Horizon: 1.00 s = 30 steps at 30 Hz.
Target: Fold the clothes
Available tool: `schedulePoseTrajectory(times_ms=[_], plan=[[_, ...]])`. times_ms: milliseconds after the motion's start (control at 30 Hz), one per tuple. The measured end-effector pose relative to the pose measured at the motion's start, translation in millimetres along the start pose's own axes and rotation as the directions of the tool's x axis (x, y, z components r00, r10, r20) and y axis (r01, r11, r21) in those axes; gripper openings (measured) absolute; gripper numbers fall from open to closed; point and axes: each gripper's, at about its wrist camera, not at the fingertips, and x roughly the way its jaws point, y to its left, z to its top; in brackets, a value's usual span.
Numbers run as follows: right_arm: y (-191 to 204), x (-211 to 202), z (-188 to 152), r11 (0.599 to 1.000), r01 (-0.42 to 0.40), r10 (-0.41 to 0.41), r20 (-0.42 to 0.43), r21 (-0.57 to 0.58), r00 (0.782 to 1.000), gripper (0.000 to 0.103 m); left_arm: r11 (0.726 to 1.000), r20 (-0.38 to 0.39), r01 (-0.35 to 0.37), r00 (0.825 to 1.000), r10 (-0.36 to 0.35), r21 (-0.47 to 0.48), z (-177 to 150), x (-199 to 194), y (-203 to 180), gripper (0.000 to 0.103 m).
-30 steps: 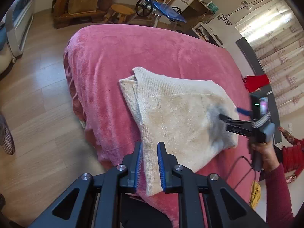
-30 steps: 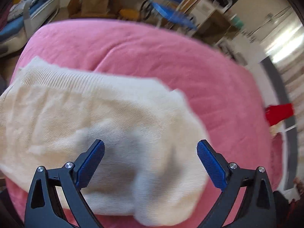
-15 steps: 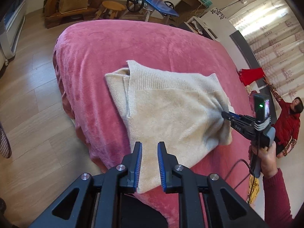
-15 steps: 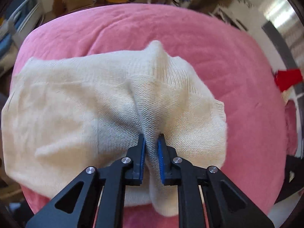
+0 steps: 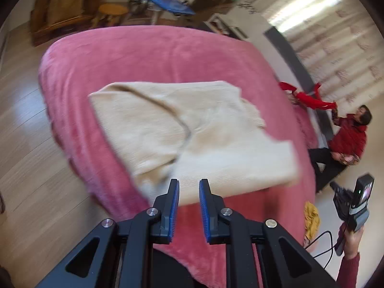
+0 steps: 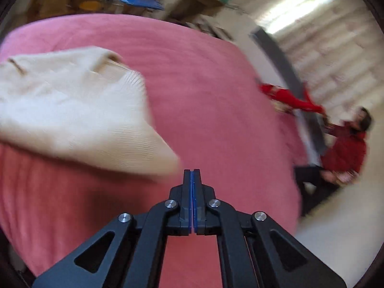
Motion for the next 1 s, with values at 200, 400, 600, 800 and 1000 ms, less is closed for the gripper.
schedulePoseTrajectory(times_ms=[200,400,600,800,1000], plan=[[-112.7,-63.7,-168.3,0.919,0.086,-0.022,-0.167,0.384,0.986,0.001,0.989,-0.018,0.032,0.999,-0.029,0.143,-0.1,15.1,-41.1,0.017],[-84.2,-74.4,-188.9,0.837,-0.198,0.215,0.026,0.510,0.976,0.024,0.988,-0.015,0.058,0.998,-0.056,0.146,-16.2,11.7,-51.3,0.017],[23.6,-58.1,-48.3,0.871,-0.415,0.357,0.241,0.264,0.902,0.087,0.993,-0.001,0.018,1.000,-0.018,0.117,-26.6,-4.3,-35.8,0.017],[117.0,30.3,92.2,0.577,-0.778,0.763,0.177,0.247,0.622,0.049,0.996,0.011,-0.029,1.000,0.028,0.087,-18.4,-15.3,-7.6,0.018],[152.0,148.1,172.9,0.366,-0.811,0.858,0.172,0.456,0.484,0.035,0.996,0.026,-0.069,0.997,0.068,0.047,-0.6,-11.6,19.6,0.018]])
